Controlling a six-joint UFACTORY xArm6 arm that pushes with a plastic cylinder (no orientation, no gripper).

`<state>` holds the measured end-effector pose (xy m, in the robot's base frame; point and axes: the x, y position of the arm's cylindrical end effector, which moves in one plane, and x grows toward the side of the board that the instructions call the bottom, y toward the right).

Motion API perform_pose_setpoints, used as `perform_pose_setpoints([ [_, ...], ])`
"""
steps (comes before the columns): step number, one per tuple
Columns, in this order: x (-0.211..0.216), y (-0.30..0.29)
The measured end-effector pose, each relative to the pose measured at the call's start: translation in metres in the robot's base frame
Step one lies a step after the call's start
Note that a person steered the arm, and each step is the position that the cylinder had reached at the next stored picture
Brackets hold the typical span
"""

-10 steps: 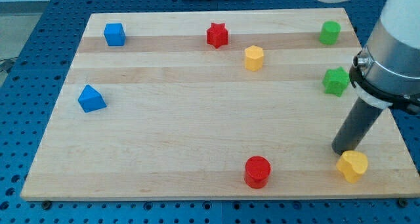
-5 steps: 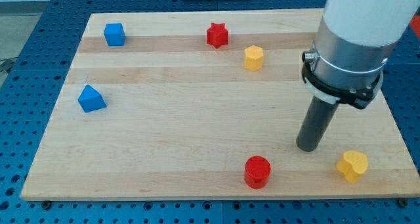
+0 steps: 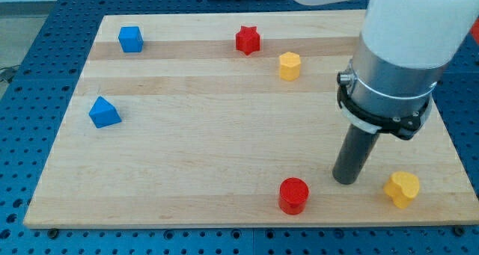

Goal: Push red circle slightly towards left

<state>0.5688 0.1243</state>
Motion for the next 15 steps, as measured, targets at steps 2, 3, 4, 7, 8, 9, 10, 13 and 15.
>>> perform_pose_setpoints([
  [2,0.041,-0.023],
  [3,0.048,-0.023],
  [4,0.03,-0.037],
  [7,0.013,-0.054],
  [8,0.023,-0.017],
  [9,0.023,-0.017],
  [10,0.043,-0.057],
  [13,0.034,-0.083],
  [15,0.033,-0.105],
])
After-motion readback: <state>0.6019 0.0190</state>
